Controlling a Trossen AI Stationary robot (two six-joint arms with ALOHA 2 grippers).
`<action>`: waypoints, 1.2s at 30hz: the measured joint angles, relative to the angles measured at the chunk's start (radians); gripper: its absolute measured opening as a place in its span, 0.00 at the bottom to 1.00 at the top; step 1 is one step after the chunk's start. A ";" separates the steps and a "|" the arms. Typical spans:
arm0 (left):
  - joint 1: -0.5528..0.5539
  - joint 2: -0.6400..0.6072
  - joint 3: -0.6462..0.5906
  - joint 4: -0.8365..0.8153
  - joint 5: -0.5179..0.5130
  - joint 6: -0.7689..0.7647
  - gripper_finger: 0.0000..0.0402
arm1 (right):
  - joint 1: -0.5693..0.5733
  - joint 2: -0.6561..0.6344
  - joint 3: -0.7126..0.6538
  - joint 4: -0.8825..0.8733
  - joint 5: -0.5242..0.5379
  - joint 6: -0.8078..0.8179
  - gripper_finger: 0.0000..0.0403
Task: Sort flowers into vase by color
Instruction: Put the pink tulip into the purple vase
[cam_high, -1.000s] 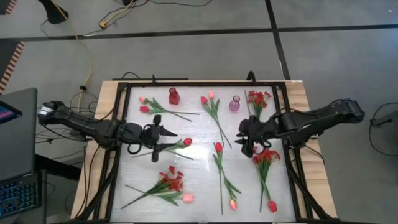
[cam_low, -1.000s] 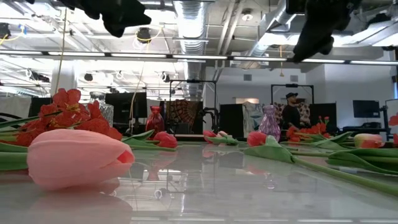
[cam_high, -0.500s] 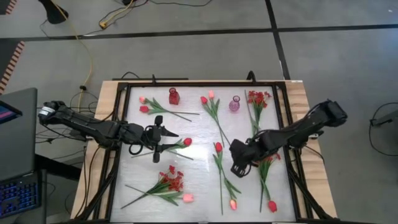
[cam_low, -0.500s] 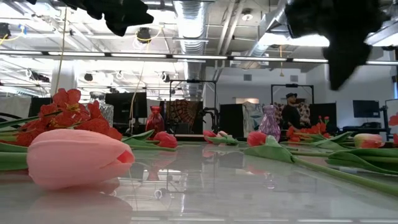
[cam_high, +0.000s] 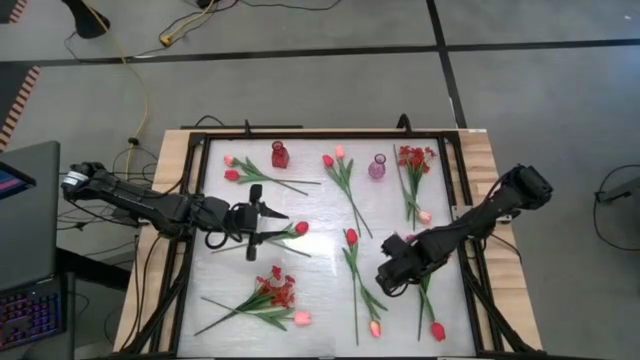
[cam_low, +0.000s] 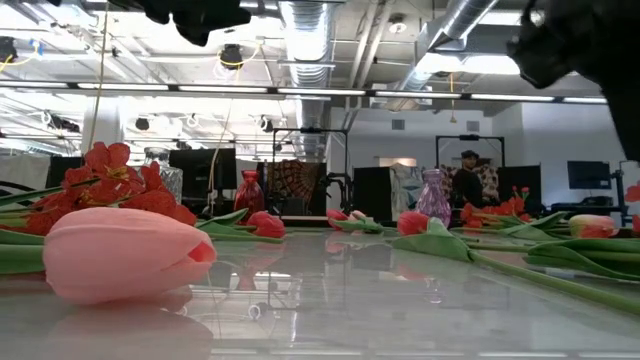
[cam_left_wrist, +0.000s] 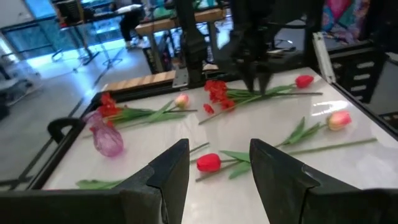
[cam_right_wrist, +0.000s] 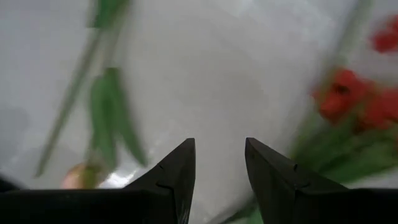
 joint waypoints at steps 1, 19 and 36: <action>0.000 0.000 0.000 0.000 0.014 0.012 0.39 | 0.008 0.004 0.000 -0.019 0.000 0.032 0.42; 0.000 0.000 0.000 0.004 0.048 0.013 0.39 | 0.033 0.063 -0.001 -0.022 0.057 -0.002 0.42; -0.009 -0.008 -0.001 0.027 0.022 -0.069 0.39 | -0.082 0.065 -0.001 0.353 0.051 -0.789 0.42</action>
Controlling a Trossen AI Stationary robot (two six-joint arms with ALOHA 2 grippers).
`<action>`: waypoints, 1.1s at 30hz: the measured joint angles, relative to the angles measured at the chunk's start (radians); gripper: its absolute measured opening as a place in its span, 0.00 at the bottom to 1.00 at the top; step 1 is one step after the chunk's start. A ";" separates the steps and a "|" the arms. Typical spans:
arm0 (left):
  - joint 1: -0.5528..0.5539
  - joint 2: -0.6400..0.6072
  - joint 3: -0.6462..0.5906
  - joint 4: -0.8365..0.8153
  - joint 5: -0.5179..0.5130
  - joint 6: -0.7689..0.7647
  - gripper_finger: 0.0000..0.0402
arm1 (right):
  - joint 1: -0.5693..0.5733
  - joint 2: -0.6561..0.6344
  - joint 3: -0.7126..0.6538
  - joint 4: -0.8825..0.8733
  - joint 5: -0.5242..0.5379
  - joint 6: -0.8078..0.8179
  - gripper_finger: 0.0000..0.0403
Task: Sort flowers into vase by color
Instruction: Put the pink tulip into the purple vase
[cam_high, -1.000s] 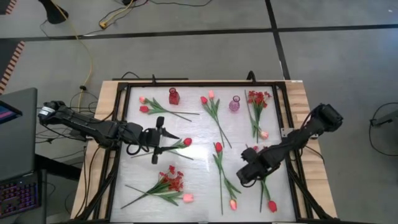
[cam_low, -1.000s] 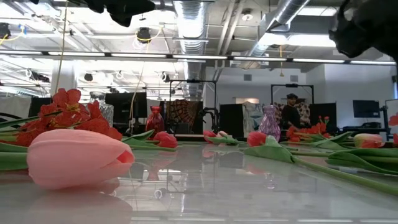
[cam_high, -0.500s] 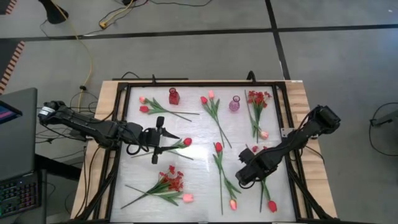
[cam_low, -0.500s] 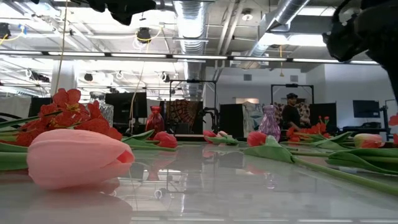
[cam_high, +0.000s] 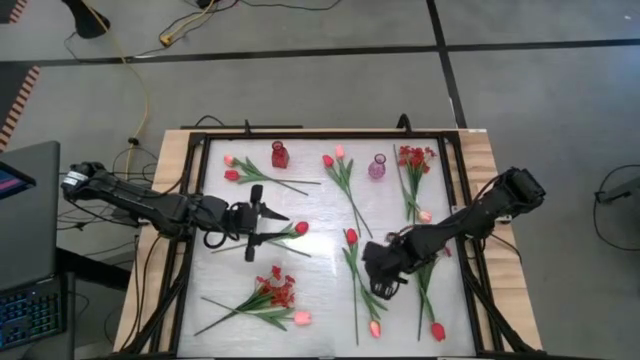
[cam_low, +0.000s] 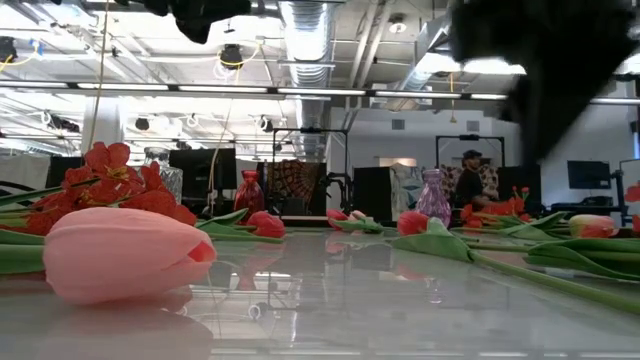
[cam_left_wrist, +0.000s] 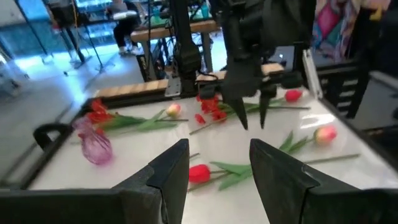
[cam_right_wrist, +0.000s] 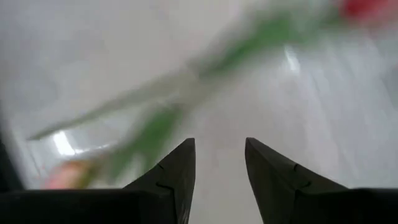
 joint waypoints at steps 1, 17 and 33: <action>-0.008 -0.001 0.000 -0.019 0.007 -0.023 0.39 | -0.004 0.000 0.000 0.067 0.000 -0.110 0.42; -0.312 -0.051 0.000 -0.176 -0.340 -0.063 0.39 | 0.027 0.026 0.001 0.470 0.161 -0.759 0.42; -0.271 -0.052 0.000 -0.175 -0.341 -0.056 0.39 | -0.034 0.131 0.203 0.029 0.105 0.351 0.42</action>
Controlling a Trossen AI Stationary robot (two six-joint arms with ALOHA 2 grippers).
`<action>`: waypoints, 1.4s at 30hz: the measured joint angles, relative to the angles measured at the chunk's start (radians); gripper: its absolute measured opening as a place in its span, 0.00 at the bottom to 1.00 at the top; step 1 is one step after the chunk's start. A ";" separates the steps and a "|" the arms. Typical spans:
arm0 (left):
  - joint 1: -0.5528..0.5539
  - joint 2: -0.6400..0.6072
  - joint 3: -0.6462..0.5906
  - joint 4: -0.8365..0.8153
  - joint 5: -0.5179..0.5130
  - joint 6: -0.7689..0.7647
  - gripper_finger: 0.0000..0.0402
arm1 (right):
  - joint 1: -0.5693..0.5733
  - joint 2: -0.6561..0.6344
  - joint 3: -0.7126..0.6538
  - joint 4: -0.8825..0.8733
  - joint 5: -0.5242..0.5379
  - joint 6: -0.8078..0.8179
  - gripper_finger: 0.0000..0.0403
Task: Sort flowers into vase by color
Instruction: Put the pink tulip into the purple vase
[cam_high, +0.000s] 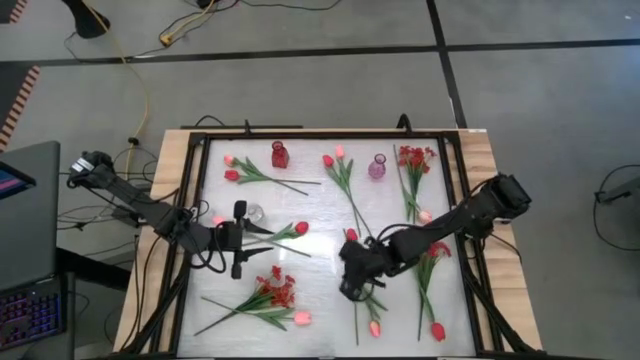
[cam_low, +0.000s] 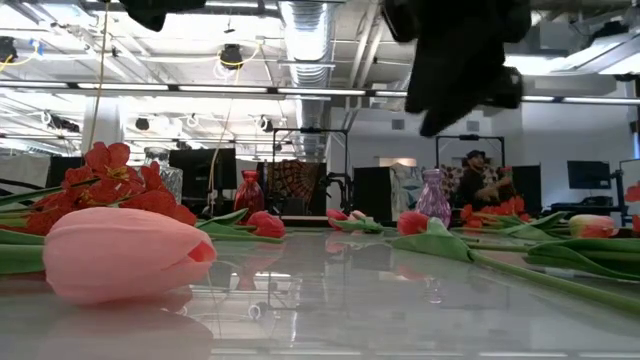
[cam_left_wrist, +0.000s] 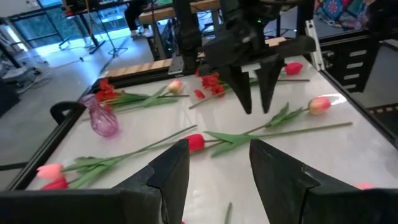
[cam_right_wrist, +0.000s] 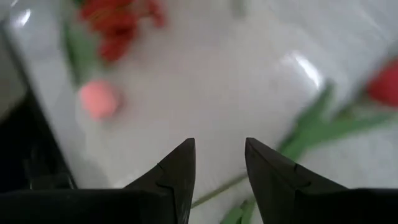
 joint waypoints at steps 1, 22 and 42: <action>0.005 0.000 0.000 0.000 0.000 0.000 0.39 | -0.003 0.000 0.000 -0.026 -0.004 0.048 0.42; 0.012 0.000 -0.001 -0.008 0.014 0.002 0.39 | 0.004 0.150 -0.005 -0.128 -0.127 0.227 0.42; 0.012 0.000 -0.001 -0.022 0.014 -0.005 0.39 | 0.010 0.225 -0.001 -0.095 -0.150 0.213 0.39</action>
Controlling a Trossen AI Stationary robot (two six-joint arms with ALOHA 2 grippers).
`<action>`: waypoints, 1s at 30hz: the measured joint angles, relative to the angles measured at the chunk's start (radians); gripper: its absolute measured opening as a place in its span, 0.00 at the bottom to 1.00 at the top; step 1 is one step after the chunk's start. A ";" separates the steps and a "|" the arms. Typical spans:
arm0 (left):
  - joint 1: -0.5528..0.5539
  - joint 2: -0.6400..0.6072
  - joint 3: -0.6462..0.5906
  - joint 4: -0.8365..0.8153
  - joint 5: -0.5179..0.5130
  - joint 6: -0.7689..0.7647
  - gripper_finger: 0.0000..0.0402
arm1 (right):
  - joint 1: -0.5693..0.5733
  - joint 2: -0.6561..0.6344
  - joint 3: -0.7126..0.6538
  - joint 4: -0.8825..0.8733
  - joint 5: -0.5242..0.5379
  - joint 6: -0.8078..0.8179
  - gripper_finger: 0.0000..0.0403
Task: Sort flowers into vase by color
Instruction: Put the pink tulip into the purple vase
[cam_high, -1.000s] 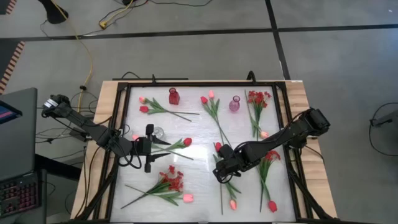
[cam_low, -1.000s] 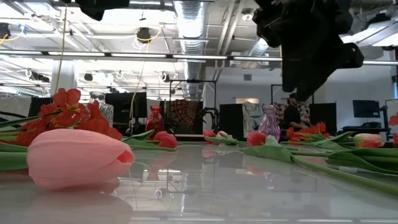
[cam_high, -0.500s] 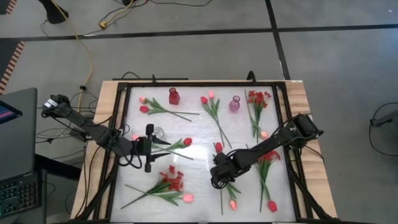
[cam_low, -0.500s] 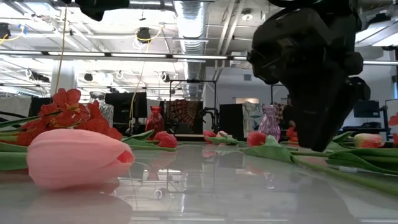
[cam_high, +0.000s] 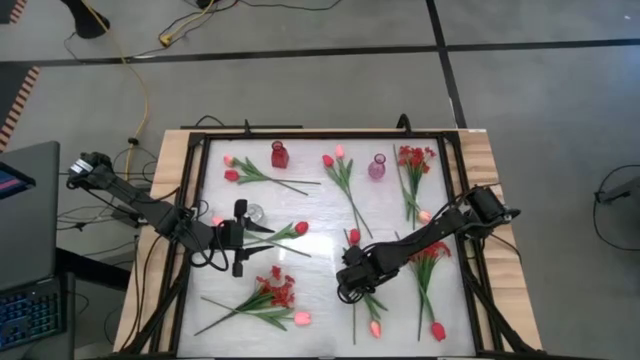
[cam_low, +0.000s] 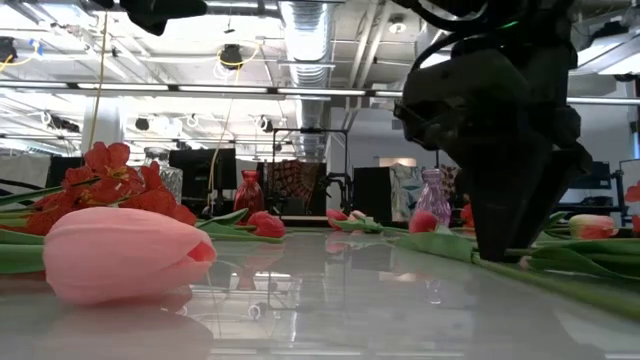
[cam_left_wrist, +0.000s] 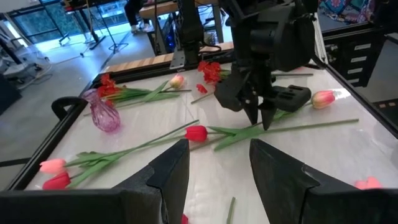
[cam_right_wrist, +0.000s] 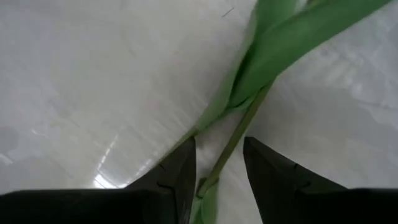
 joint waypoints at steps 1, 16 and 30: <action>0.000 0.000 0.000 -0.004 0.000 0.000 0.39 | -0.001 -0.001 0.000 -0.003 0.002 0.000 0.37; 0.000 0.000 0.000 -0.005 -0.001 -0.001 0.39 | -0.033 -0.028 0.084 -0.311 -0.119 0.016 0.09; 0.000 0.000 0.000 -0.008 -0.001 -0.003 0.39 | -0.053 -0.033 0.297 -0.893 0.096 0.041 0.06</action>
